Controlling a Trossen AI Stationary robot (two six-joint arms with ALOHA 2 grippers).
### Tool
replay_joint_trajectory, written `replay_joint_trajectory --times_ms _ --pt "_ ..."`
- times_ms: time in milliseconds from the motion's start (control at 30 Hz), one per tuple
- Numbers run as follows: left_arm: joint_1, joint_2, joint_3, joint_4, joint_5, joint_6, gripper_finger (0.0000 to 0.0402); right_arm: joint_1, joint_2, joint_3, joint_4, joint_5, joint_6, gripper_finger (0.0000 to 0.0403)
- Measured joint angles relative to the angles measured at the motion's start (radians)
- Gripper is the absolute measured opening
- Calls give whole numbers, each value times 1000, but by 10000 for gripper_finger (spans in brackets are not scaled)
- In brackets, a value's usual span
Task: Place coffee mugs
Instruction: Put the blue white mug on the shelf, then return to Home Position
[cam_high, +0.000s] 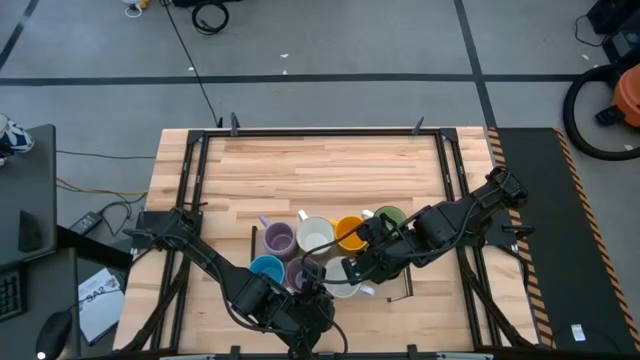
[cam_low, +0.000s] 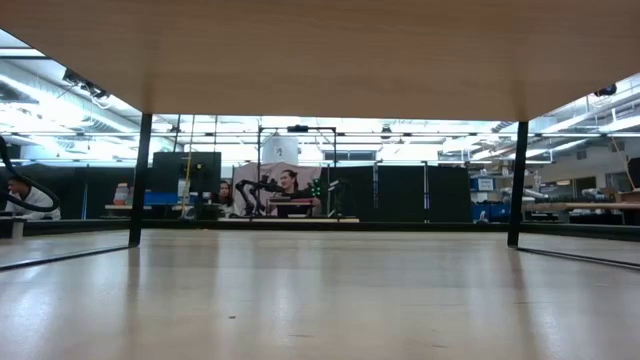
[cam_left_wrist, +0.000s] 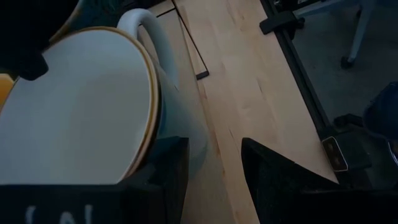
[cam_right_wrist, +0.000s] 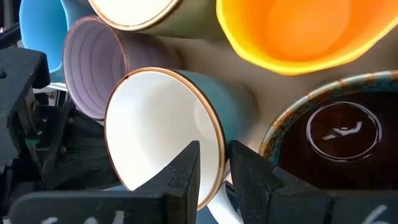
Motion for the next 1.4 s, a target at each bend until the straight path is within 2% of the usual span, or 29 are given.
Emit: replay_joint_trajectory --times_ms 267,600,1000,1400 --pt "0 0 0 2 -18 0 155 0 0 0 -1 41 -8 91" --pt "0 0 0 1 -33 0 156 -3 -3 0 -3 41 -31 91" --pt "8 0 0 3 -40 -2 156 -2 -57 1 -14 65 -56 91" --pt "8 -9 0 12 -38 -2 156 -2 -136 1 -11 75 -273 91"
